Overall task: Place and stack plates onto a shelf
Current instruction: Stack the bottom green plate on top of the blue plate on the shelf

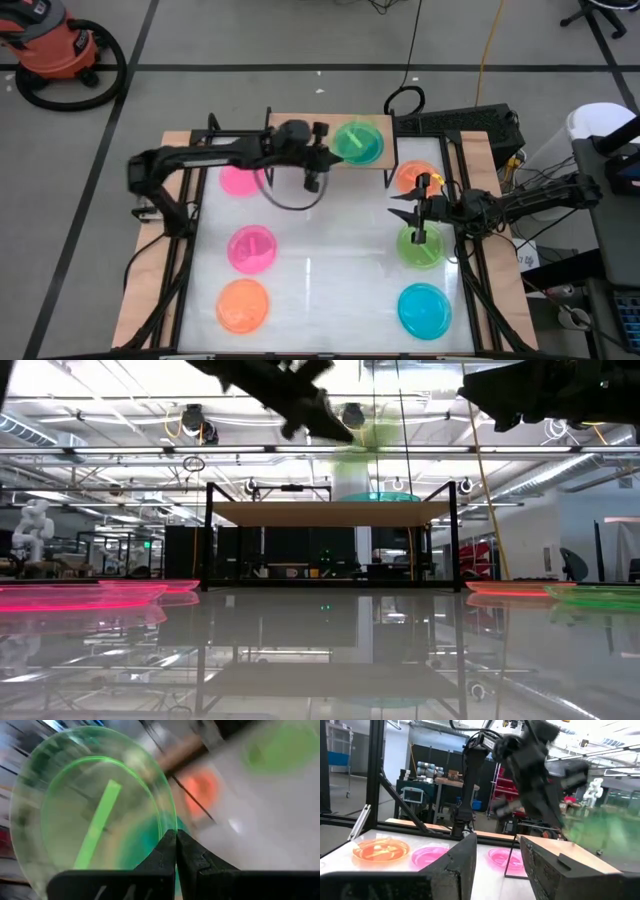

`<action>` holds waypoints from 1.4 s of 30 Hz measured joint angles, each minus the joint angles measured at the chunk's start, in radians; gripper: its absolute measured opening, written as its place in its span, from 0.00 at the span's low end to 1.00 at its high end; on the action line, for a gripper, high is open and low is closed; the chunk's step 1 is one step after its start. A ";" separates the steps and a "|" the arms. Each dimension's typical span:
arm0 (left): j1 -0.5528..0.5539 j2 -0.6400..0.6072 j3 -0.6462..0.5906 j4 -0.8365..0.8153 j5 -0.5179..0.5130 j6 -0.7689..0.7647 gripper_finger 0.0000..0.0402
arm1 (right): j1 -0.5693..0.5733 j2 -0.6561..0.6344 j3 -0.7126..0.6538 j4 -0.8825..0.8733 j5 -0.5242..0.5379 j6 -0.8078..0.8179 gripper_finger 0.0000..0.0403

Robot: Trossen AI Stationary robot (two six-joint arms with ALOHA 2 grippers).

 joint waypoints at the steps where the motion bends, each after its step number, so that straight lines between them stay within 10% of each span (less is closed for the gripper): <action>1: 0.005 0.039 0.033 -0.003 0.002 0.010 0.00 | 0.000 -0.002 0.000 0.000 0.000 -0.001 0.34; 26: 0.089 0.210 0.191 -0.093 -0.064 -0.014 0.32 | 0.000 -0.006 0.000 0.013 -0.001 -0.028 0.34; 42: -0.012 -0.063 0.192 -0.104 -0.063 -0.149 0.37 | 0.000 -0.005 0.000 0.004 -0.001 -0.020 0.34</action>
